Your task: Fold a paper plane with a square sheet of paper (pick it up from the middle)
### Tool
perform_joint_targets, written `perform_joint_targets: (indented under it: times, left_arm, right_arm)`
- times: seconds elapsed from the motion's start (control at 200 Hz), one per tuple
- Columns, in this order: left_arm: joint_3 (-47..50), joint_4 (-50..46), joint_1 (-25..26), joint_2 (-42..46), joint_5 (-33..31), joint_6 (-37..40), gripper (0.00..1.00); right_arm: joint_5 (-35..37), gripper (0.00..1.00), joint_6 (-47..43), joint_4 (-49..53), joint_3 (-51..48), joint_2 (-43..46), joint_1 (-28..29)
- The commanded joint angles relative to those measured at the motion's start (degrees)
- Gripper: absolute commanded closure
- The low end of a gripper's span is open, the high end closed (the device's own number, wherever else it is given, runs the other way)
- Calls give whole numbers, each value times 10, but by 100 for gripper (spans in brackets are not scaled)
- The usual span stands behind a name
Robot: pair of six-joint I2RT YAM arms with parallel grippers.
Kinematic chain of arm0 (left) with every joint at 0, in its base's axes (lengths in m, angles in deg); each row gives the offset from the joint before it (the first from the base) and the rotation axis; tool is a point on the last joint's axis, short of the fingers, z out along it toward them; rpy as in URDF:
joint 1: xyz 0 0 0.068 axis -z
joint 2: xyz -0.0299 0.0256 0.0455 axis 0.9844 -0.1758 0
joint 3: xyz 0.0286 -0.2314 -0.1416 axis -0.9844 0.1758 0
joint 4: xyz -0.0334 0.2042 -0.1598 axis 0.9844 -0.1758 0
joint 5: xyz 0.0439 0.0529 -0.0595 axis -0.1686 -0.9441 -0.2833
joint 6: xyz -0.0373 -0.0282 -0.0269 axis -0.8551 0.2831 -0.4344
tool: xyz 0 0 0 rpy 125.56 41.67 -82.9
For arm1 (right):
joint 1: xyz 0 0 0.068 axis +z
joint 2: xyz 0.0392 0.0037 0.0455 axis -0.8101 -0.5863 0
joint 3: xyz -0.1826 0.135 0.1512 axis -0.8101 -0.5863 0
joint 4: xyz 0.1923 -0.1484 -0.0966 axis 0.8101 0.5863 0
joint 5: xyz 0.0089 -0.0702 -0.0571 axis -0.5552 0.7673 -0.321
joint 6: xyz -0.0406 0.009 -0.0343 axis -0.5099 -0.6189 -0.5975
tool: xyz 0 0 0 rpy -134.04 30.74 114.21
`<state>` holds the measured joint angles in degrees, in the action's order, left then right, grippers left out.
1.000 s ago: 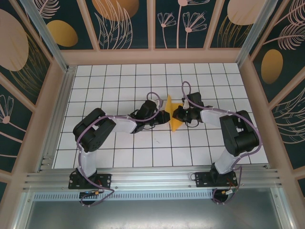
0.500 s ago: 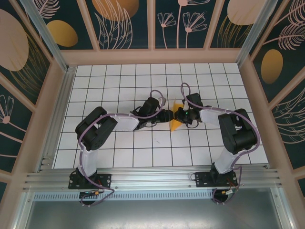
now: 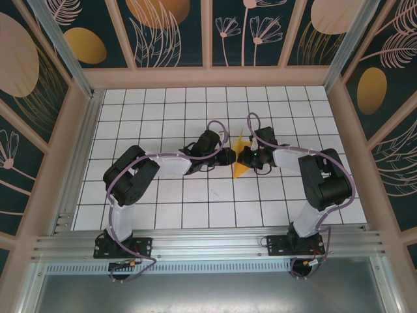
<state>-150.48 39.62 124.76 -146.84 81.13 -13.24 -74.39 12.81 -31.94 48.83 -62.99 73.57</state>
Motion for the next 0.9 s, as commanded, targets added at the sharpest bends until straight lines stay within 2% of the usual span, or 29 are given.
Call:
perform_joint_targets:
  times: [0.0, 0.125, 0.275, 0.47, 0.671, 0.891]
  left_arm:
    - [-19, -13, -3, -4, 21, 22, 91]
    - [-19, -18, -4, -9, 32, 26, 100]
    - [-17, -22, -3, -5, 26, 29, 100]
    - [-25, -62, 0, 4, -5, 53, 100]
    - [-29, -118, 13, 27, -60, 94, 100]
    - [10, -119, 17, 86, -96, 100, 100]
  right_arm:
    - [-2, 89, -3, -1, 5, 24, -8]
    - [3, 88, -4, 17, 12, 53, -18]
    - [44, 86, -10, 48, 1, 76, -45]
    - [93, 89, -20, 84, -7, 67, -63]
    - [75, 95, -33, 82, -3, 38, -61]
    - [32, 94, -39, 53, 8, 20, -39]
